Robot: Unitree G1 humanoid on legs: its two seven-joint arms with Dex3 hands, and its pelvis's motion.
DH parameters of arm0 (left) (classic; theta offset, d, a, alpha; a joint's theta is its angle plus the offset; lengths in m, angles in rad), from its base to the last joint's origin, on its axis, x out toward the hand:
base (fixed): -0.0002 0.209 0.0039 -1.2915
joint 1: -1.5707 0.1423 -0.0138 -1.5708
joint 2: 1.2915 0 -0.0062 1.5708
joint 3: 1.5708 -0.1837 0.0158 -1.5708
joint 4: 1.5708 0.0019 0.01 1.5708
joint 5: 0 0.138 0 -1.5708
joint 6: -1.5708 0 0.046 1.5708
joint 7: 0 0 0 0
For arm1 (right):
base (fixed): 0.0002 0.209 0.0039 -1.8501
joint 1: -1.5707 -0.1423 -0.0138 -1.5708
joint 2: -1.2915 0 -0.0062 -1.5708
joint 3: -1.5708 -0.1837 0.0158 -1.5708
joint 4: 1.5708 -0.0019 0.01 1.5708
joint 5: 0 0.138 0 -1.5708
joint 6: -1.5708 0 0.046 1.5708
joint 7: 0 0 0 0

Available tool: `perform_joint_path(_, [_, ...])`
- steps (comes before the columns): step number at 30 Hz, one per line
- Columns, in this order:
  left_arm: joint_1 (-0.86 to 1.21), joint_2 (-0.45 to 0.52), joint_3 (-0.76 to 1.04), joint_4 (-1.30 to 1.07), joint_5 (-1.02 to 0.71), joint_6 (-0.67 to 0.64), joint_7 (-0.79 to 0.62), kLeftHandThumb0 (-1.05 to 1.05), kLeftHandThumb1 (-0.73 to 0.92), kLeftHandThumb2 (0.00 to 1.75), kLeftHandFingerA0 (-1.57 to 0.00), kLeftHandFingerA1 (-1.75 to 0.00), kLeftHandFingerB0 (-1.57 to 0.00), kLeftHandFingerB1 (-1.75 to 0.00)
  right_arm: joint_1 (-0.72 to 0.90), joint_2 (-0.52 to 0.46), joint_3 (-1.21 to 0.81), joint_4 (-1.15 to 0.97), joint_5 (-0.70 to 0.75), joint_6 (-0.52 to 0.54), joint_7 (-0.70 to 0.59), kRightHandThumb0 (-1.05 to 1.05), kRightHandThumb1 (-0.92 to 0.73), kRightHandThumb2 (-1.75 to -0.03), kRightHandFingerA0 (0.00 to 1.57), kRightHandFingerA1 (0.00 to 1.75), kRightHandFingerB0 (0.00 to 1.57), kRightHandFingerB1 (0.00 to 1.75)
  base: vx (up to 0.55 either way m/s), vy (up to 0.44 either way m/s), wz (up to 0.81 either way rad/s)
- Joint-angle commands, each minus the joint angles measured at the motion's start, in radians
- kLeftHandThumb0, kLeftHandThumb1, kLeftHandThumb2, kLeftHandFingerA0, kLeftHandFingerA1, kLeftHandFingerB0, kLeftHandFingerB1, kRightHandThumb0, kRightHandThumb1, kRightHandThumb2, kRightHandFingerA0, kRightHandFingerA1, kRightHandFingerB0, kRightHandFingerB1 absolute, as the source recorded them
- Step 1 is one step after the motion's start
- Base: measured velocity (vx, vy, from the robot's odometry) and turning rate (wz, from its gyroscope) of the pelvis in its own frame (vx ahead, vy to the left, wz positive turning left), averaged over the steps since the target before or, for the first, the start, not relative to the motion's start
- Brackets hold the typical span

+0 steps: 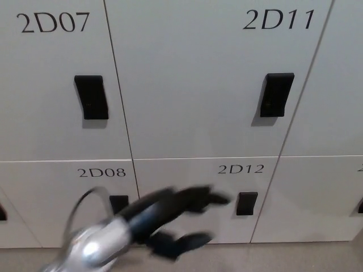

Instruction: The robot uses its left hand to push the door of an open cabinet towards the right and closes it

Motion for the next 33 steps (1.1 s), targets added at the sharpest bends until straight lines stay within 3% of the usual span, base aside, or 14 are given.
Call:
perform_joint_path(1, [0.462,0.317,0.268,0.037,-0.135,-0.342,-0.043,-0.76,0.73,1.1,-0.33,-0.52,-0.22,-0.45,0.041,-0.039,0.034,0.019,-0.029,-0.063,0.081,-0.37,-0.73,-0.61,0.52,0.4,0.5,0.38,0.0,0.0,0.0])
perform_joint_path(6, [0.52,0.283,0.353,0.17,-0.159,-0.386,0.017,-0.69,0.69,1.07,-0.38,-0.55,-0.2,-0.45,0.042,-0.035,0.037,0.022,-0.025,-0.061,0.08,-0.37,-0.73,-0.62,0.53,0.4,0.5,0.38,0.0,0.0,0.0])
perform_joint_path(7, [0.526,0.263,0.37,0.238,-0.152,-0.403,0.052,-0.77,0.78,0.73,-0.39,-0.37,-0.32,-0.35,0.046,-0.035,0.039,0.021,-0.024,-0.06,0.077,-0.36,-0.73,-0.62,0.54,0.4,0.5,0.38,0.0,0.0,0.0])
perform_joint_path(11, [0.504,0.234,0.379,0.412,-0.088,-0.431,0.153,-0.77,0.77,0.74,-0.39,-0.4,-0.33,-0.36,0.055,-0.038,0.042,0.018,-0.024,-0.064,0.074,-0.35,-0.73,-0.62,0.55,0.4,0.51,0.38,0.0,0.0,0.0])
perform_joint_path(13, [0.469,0.216,0.387,0.561,-0.044,-0.392,0.246,-0.72,0.88,0.67,-0.34,-0.34,-0.33,-0.31,0.059,-0.043,0.043,0.018,-0.023,-0.069,0.07,-0.35,-0.73,-0.62,0.57,0.41,0.52,0.39,0.0,0.0,0.0])
perform_joint_path(19, [0.402,0.199,0.404,0.787,-0.019,-0.346,0.345,-0.69,0.89,0.67,-0.32,-0.35,-0.32,-0.32,0.06,-0.042,0.046,0.019,-0.022,-0.07,0.077,-0.34,-0.74,-0.62,0.55,0.4,0.52,0.39,0.0,0.0,0.0])
perform_joint_path(20, [0.392,0.197,0.406,0.838,-0.02,-0.347,0.361,-0.71,0.72,1.08,-0.32,-0.53,-0.23,-0.47,0.063,-0.042,0.044,0.02,-0.018,-0.067,0.081,-0.35,-0.74,-0.62,0.52,0.39,0.5,0.38,0.0,0.0,0.0])
perform_joint_path(24, [0.389,0.187,0.426,0.949,-0.043,-0.351,0.377,-0.69,0.7,1.09,-0.38,-0.56,-0.19,-0.45,0.08,-0.042,0.056,0.02,-0.026,-0.068,0.078,-0.37,-0.74,-0.62,0.51,0.39,0.49,0.38,0.0,0.0,0.0])
perform_joint_path(25, [0.386,0.174,0.459,0.993,-0.083,-0.344,0.365,-0.68,0.85,0.66,-0.44,-0.38,-0.36,-0.35,0.083,-0.041,0.054,0.021,-0.023,-0.067,0.076,-0.37,-0.74,-0.62,0.51,0.39,0.48,0.37,0.0,0.0,0.0])
perform_joint_path(26, [0.377,0.166,0.483,1.025,-0.11,-0.333,0.349,-0.64,0.67,1.07,-0.39,-0.56,-0.21,-0.47,0.082,-0.041,0.053,0.021,-0.021,-0.066,0.074,-0.38,-0.74,-0.63,0.49,0.38,0.46,0.37,0.0,0.0,0.0])
perform_joint_path(29, [0.344,0.16,0.511,1.078,-0.136,-0.319,0.329,-0.67,0.7,1.08,-0.39,-0.55,-0.21,-0.46,0.069,-0.041,0.05,0.023,-0.016,-0.057,0.072,-0.39,-0.75,-0.62,0.51,0.39,0.47,0.36,0.0,0.0,0.0])
perform_joint_path(30, [0.336,0.162,0.523,1.081,-0.148,-0.323,0.308,-0.8,0.76,0.79,-0.38,-0.45,-0.32,-0.39,0.065,-0.042,0.051,0.022,-0.017,-0.059,0.07,-0.38,-0.74,-0.62,0.52,0.4,0.47,0.37,0.0,0.0,0.0])
perform_joint_path(33, [0.307,0.161,0.549,1.118,-0.157,-0.328,0.284,-0.82,0.76,0.79,-0.39,-0.46,-0.32,-0.4,0.066,-0.041,0.046,0.02,-0.009,-0.071,0.071,-0.36,-0.73,-0.62,0.55,0.41,0.5,0.39,0.0,0.0,0.0])
